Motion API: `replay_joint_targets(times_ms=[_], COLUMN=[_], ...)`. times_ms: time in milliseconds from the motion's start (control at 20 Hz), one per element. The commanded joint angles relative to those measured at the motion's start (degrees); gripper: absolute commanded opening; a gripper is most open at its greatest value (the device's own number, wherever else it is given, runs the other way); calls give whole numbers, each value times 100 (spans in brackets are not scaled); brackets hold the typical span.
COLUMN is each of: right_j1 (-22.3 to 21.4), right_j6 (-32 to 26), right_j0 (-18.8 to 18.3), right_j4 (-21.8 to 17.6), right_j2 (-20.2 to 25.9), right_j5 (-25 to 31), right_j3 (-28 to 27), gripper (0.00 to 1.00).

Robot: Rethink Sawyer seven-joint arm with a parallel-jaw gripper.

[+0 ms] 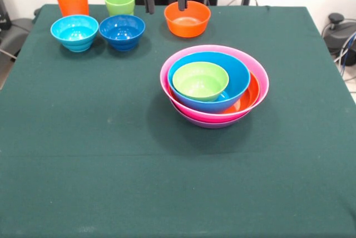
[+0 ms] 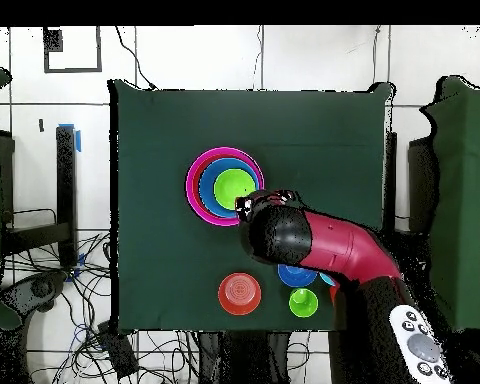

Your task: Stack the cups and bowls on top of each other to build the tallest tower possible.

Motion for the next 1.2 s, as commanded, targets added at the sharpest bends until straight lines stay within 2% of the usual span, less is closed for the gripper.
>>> replay_joint_targets(times_ms=[50,350,550,750,950,1200], right_j1=[608,508,606,437,219,34], right_j6=[304,368,466,462,362,267], right_j0=[235,370,289,-123,-403,-548], right_j4=[-645,-665,-696,-563,-439,-434], right_j2=[-125,-172,-116,299,616,797], right_j5=[157,405,-69,-493,-398,-229], right_j3=[-383,-505,-288,360,667,807], gripper=[100,100,100,100,100,100])
